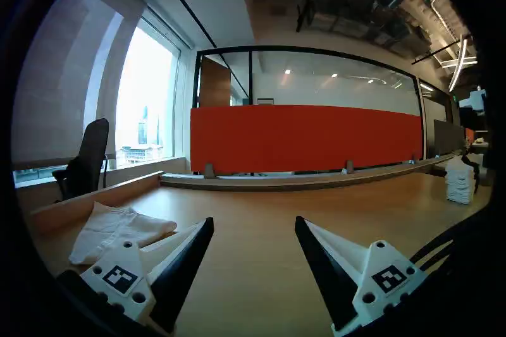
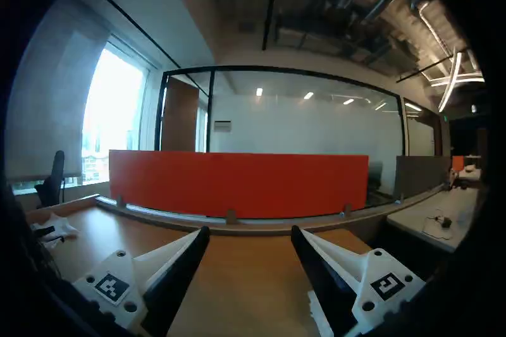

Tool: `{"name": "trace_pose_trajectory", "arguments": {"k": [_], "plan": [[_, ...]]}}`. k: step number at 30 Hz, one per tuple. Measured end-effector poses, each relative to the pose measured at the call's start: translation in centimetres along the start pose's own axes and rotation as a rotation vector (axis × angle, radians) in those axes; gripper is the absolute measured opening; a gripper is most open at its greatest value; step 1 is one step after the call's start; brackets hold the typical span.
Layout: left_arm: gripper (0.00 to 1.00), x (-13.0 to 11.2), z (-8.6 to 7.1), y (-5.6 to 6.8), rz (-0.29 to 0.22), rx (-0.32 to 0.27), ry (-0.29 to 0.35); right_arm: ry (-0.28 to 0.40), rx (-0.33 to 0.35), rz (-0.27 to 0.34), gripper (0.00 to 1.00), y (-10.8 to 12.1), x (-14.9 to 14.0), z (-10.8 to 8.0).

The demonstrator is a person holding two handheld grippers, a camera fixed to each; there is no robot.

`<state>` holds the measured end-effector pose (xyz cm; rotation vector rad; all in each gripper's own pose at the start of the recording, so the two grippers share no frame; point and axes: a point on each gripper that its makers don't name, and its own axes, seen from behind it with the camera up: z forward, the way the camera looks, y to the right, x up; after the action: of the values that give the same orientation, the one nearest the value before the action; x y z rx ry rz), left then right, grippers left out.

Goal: Fold towel

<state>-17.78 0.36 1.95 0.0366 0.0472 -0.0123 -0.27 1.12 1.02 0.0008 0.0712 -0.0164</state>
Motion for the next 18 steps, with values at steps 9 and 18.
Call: {"name": "trace_pose_trajectory", "arguments": {"k": [9, 18], "plan": [[0.95, 0.0, 0.0, 0.1, 0.000, 0.000, 0.000, -0.003, 0.012, 0.020, 1.00, 0.5, -4.9, 0.2], [0.95, 0.0, 0.0, 0.1, 0.000, 0.000, 0.000, -0.025, -0.004, 0.045, 1.00, 1.7, -10.4, 0.5]]}}
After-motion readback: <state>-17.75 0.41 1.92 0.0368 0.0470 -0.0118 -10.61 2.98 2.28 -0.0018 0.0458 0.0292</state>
